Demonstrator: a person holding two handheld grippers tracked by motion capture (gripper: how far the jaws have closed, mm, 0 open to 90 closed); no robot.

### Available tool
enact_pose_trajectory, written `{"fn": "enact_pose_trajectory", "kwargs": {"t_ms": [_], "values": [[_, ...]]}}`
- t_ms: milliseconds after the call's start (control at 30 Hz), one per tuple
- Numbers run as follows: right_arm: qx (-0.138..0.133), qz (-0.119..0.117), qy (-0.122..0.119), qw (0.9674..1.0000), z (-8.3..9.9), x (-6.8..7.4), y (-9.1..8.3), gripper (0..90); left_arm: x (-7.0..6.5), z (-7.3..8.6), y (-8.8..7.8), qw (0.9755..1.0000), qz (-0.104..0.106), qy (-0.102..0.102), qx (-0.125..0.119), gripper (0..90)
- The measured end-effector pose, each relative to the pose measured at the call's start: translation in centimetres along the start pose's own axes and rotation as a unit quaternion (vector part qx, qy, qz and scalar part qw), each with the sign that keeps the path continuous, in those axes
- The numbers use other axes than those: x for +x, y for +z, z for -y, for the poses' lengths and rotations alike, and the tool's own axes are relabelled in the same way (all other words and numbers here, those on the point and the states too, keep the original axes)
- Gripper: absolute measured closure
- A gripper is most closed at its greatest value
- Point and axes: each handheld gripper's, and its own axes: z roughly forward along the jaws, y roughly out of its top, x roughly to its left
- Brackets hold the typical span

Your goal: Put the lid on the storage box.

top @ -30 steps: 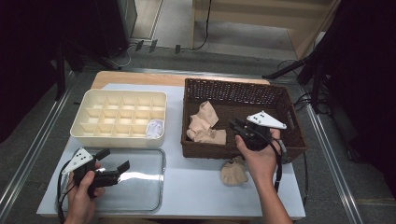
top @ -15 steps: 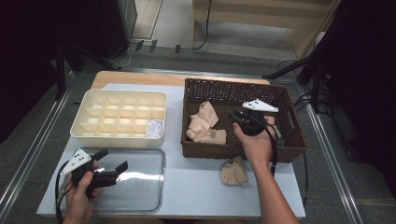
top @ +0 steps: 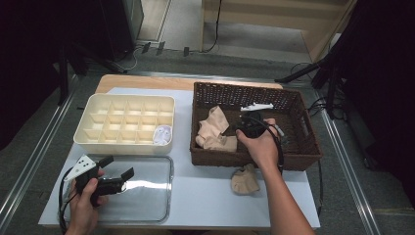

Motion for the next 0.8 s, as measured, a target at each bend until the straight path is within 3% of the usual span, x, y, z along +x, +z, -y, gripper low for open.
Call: {"fn": "enact_pose_trajectory", "kwargs": {"t_ms": [267, 433, 700, 800], "values": [[0.05, -0.008, 0.033, 0.9982, 0.0, -0.4, 0.9, 71.2, -0.2, -0.2, -0.2, 1.0, 0.002, 0.001, -0.004, 0.0], [0.087, -0.009, 0.045, 0.9951, 0.0, -0.5, 1.6, 69.9, -0.1, -0.2, -0.3, 1.0, 0.002, -0.003, -0.008, 0.0], [0.117, -0.008, 0.046, 0.992, 0.2, -0.3, 2.7, 63.5, -0.3, -0.3, -0.4, 1.0, 0.002, 0.003, -0.007, 0.0], [0.129, -0.01, 0.067, 0.9893, 0.3, -0.4, 3.1, 59.1, -0.3, -0.4, -0.4, 1.0, 0.003, 0.005, -0.008, 0.0]]}}
